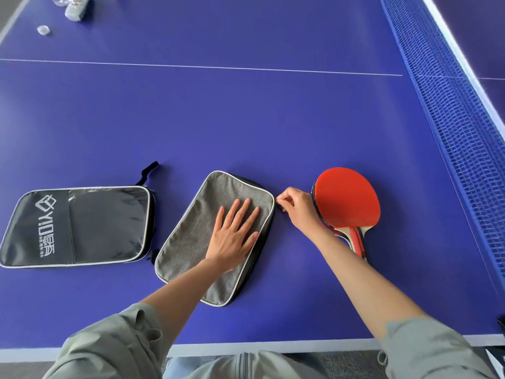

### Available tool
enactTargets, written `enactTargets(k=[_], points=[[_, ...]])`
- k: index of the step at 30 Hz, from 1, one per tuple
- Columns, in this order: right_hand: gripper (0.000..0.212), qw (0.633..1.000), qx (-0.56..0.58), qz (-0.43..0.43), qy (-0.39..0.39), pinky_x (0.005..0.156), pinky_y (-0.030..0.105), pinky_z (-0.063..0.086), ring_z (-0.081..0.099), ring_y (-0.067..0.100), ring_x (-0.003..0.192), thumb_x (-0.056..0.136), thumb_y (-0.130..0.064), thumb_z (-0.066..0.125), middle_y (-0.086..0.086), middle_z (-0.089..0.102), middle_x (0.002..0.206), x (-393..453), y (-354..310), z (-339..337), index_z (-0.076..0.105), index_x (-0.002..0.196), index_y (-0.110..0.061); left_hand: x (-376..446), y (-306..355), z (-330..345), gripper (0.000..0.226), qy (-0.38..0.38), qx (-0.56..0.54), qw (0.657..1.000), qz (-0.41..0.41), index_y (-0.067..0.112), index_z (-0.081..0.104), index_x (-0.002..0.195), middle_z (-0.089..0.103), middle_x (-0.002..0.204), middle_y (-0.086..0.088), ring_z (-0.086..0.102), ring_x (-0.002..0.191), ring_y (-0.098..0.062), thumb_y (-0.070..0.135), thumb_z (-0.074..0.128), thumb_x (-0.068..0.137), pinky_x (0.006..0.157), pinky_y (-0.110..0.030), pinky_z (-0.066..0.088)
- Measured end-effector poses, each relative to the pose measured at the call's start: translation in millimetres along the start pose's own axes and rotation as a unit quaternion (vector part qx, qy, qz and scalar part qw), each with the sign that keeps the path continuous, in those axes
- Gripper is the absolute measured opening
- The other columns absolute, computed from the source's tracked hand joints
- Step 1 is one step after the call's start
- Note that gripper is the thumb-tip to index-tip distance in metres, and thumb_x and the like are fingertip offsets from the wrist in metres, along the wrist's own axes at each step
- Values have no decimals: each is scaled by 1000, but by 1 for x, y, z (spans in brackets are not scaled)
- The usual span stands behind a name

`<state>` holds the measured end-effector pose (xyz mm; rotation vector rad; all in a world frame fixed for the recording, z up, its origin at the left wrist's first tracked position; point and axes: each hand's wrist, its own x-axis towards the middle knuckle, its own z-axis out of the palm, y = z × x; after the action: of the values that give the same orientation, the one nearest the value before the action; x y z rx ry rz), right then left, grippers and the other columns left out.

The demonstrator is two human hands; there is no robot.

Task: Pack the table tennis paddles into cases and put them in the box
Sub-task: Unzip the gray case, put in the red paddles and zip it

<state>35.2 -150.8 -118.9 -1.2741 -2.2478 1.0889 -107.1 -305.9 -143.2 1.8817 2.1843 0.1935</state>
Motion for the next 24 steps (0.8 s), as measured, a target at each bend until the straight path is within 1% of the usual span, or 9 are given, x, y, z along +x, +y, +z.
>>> enactTargets(k=[3, 5, 7, 9, 11, 13, 15, 20, 24], points=[[13, 999, 12, 26, 42, 63, 23, 43, 56, 18, 59, 87, -3, 60, 11, 67, 74, -25, -2, 0, 60, 75, 0, 7, 5, -10, 61, 26, -59, 997, -49, 27, 13, 149, 10, 157, -8, -1, 145, -18, 51, 14, 93, 116, -45, -8], [12, 996, 35, 45, 62, 63, 26, 47, 59, 22, 59, 88, -4, 59, 12, 66, 71, -49, -1, 3, 60, 76, -5, 13, 11, -13, 62, 29, -75, 993, -88, 29, 7, 149, 0, 157, -12, -12, 145, -19, 51, 9, 91, 113, -42, -16], [14, 993, 69, 65, 67, 60, 22, 49, 62, 23, 59, 88, -1, 58, 12, 65, 72, -78, -3, 9, 58, 76, -10, 18, 17, -14, 66, 6, -71, 991, -116, 31, -2, 149, -10, 157, -11, -19, 143, -21, 54, 1, 87, 110, -43, -20], [18, 991, 91, 83, 54, 58, 17, 49, 62, 18, 58, 88, 1, 58, 12, 64, 74, -108, -3, 15, 57, 76, -12, 20, 23, -11, 65, -4, -53, 993, -107, 32, -5, 148, -9, 158, -11, -18, 144, -23, 55, -3, 88, 110, -45, -18], [17, 992, 81, 85, 33, 57, 17, 49, 61, 15, 63, 87, 1, 60, 11, 64, 74, -127, 4, 14, 57, 75, -11, 16, 26, -6, 60, 12, -21, 998, -61, 32, 3, 149, 4, 158, -14, -8, 145, -26, 55, -2, 93, 115, -48, -10], [17, 998, 28, 52, 8, 58, 15, 45, 57, 10, 63, 86, 2, 61, 6, 61, 73, -132, 17, 7, 57, 73, -8, 7, 30, 2, 55, 27, 12, 999, -20, 32, 17, 148, 14, 156, -16, 5, 145, -30, 50, 6, 97, 114, -52, 4], [18, 1000, -19, 8, -10, 59, 14, 39, 50, 4, 64, 84, 4, 62, 2, 57, 72, -123, 27, -2, 56, 71, -7, 0, 35, 9, 53, 28, 31, 999, -10, 32, 22, 147, 15, 156, -16, 8, 145, -31, 49, 14, 97, 112, -52, 9], [13, 995, -54, -81, -27, 67, 19, 41, 53, 13, 71, 81, 2, 66, 5, 60, 76, -68, 31, -13, 60, 73, -6, -1, 42, 10, 67, 15, 7, 998, -54, 16, 16, 149, 15, 157, -12, 4, 146, -25, 55, 20, 94, 114, -47, 7], [8, 991, -49, -116, -41, 69, 19, 40, 52, 11, 75, 81, -4, 69, 5, 64, 77, -27, 22, -8, 64, 74, -5, -1, 42, 8, 73, 23, -11, 998, -54, 4, 24, 145, 16, 157, -9, 4, 146, -23, 55, 28, 92, 115, -45, 8]])
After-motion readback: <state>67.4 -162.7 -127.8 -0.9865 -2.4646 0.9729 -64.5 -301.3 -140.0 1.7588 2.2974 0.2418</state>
